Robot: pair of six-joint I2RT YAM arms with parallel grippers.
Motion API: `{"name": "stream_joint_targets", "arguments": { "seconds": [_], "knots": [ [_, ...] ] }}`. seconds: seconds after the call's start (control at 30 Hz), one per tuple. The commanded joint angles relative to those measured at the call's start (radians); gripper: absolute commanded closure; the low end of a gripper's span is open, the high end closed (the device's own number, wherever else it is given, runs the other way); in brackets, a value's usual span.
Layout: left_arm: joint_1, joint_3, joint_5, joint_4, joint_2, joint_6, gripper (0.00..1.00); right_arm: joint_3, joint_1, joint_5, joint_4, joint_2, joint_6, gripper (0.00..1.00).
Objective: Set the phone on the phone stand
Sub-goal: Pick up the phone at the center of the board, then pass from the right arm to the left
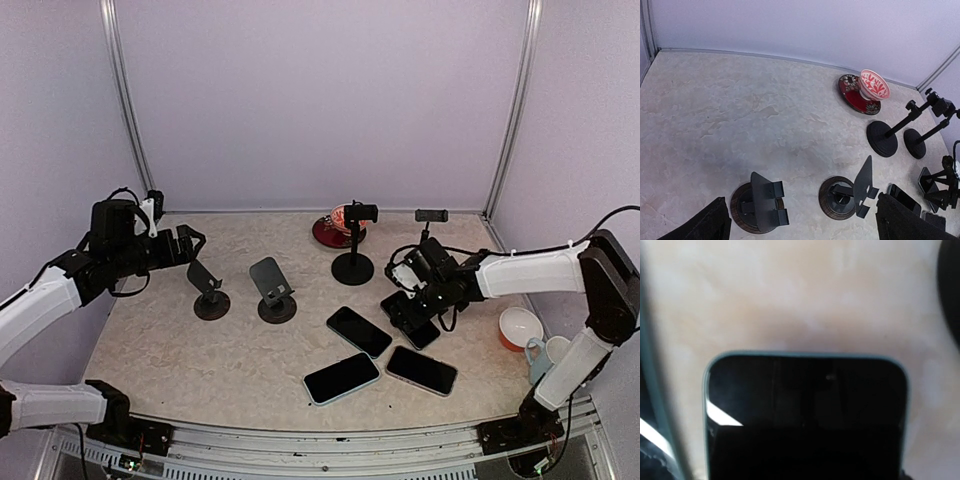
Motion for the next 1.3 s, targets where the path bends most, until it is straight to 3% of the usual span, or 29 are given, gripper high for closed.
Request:
{"name": "stream_joint_targets", "arguments": {
  "seconds": [0.0, 0.27, 0.53, 0.77, 1.0, 1.27],
  "knots": [
    [-0.074, 0.007, 0.034, 0.041, -0.036, 0.030, 0.01, -0.024, 0.027, 0.029, 0.068, -0.134, -0.010, 0.45],
    [-0.357, 0.039, -0.066, 0.064, -0.060, -0.029, 0.01, -0.087, 0.038, -0.019, 0.171, -0.360, 0.021, 0.46],
    [-0.601, 0.045, -0.102, 0.205, 0.051, -0.124, 0.02, -0.180, 0.135, 0.012, 0.292, -0.527, 0.025, 0.47],
    [-0.789, 0.047, -0.185, 0.348, 0.181, -0.103, 0.02, -0.183, 0.168, 0.115, 0.306, -0.638, 0.244, 0.48],
    [-0.873, 0.077, -0.229, 0.487, 0.318, -0.121, 0.02, -0.188, 0.233, 0.201, 0.341, -0.689, 0.422, 0.47],
    [-0.917, 0.190, -0.192, 0.541, 0.483, -0.123, 0.02, -0.183, 0.362, 0.292, 0.419, -0.678, 0.503, 0.47]
  ]
}}
